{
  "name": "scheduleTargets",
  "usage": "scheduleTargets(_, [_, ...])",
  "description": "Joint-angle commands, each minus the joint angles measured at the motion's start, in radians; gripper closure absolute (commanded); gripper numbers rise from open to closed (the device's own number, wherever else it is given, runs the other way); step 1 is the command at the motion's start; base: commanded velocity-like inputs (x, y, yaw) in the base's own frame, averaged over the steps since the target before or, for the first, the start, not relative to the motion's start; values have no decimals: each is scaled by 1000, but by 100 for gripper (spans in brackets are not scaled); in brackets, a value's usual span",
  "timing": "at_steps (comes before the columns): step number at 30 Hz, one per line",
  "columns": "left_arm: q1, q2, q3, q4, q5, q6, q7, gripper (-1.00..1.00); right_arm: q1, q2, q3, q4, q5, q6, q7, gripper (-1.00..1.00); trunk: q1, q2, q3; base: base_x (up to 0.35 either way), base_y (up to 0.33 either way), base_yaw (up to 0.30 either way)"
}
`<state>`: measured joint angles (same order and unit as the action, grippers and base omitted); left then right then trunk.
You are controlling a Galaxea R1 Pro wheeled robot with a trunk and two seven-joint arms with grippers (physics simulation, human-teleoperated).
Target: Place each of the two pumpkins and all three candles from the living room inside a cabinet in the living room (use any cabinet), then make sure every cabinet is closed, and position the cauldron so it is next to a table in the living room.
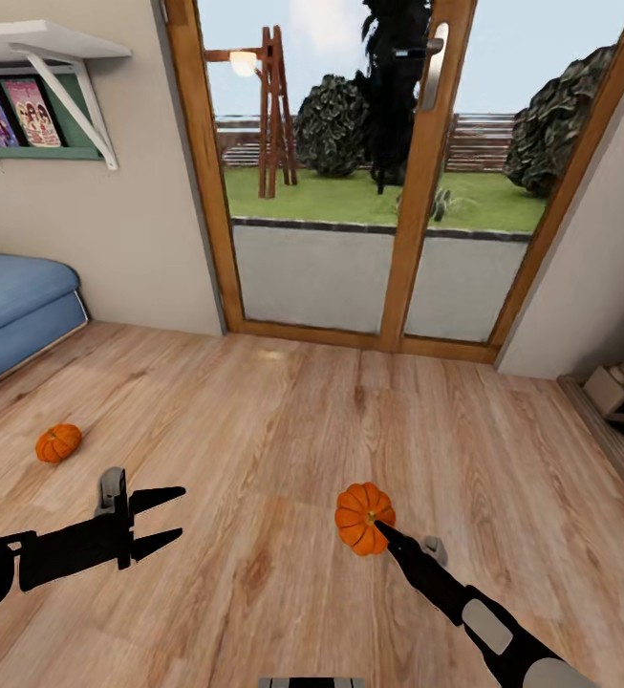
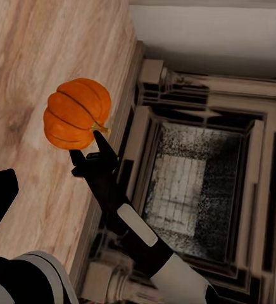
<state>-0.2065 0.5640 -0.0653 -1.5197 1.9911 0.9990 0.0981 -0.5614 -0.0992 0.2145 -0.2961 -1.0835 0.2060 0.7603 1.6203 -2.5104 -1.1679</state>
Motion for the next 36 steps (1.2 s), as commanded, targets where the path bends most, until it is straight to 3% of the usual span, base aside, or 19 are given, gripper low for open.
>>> scheduleTargets(1, [-1,1,-1,0,11,1,10,-100,0,-1,2,-1,-13,10,2,100,0,0,0,335,0,61])
scheduleTargets(21, [-1,1,-1,1,9,1,11,-100,0,-1,2,-1,-13,9,9,100,0,0,8,335,0,95])
scheduleTargets(36, [-1,1,-2,1,8,1,11,-100,-1,-1,3,-1,-13,7,14,100,0,0,8,335,0,10])
